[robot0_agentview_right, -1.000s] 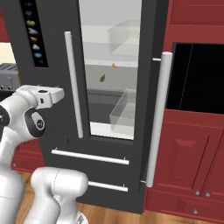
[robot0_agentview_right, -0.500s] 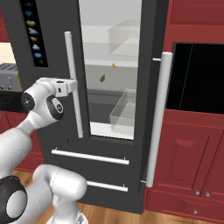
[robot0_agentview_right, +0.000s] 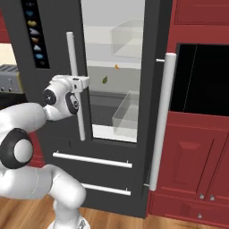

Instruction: Take the lemon wedge from the fridge and place it on the plate with fish on the dining counter.

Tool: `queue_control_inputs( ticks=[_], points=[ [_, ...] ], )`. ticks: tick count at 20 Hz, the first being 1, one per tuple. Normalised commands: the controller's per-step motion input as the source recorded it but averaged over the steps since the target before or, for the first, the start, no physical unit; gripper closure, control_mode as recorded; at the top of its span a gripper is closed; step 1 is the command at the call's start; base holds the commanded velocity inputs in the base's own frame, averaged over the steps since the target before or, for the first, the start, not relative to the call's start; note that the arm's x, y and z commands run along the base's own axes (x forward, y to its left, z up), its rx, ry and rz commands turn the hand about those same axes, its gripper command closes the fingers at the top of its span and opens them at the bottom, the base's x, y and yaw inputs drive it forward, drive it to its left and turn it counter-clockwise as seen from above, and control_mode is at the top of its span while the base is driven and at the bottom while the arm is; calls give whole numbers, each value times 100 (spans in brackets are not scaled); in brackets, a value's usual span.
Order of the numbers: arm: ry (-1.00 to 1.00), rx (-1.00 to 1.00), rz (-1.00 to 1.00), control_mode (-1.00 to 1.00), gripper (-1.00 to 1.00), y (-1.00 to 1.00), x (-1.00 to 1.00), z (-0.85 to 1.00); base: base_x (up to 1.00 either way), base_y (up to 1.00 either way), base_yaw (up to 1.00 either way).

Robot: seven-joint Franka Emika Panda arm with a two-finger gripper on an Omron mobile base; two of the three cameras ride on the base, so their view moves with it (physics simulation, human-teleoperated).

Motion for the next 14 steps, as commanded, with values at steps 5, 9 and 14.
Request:
queue_control_inputs(
  ticks=[5,9,14],
  points=[
    [0,0,0,-100,-100,0,95,-18,0,0,0],
    [-3,0,-2,-100,100,2,-14,0,0,0,0],
    [0,0,0,-100,100,81,-65,27,0,0,0]
  ],
)
